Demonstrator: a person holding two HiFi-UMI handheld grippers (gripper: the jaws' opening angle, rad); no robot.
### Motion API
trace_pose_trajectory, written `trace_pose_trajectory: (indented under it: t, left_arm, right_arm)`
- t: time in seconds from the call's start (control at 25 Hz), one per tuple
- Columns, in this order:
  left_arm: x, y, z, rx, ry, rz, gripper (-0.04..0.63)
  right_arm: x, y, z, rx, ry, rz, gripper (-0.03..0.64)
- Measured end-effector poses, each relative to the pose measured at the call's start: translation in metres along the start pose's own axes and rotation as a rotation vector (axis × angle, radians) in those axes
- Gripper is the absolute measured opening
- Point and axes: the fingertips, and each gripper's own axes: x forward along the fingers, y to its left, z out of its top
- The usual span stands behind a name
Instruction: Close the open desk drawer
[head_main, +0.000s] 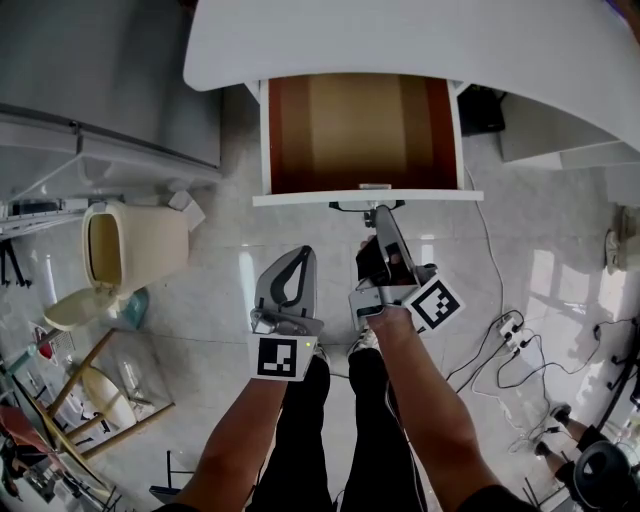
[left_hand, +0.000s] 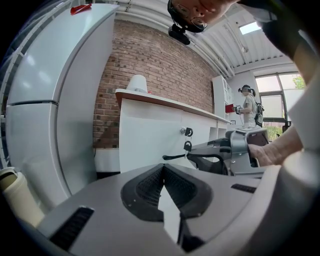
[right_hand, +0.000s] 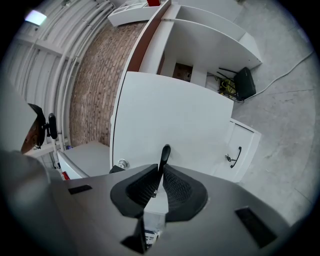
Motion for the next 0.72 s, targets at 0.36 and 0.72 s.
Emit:
trace_pose_trajectory:
  t: [0.36, 0.72]
  left_arm:
    - [0.006, 0.001, 0.006, 0.0, 0.003, 0.006, 0.008]
    - [0.01, 0.005, 0.004, 0.003, 0.005, 0.001, 0.008]
  right_arm:
    - [0.002, 0.011, 0.006, 0.022, -0.022, 0.014, 0.048]
    - [0.004, 0.013, 0.007, -0.001, -0.025, 0.023, 0.048]
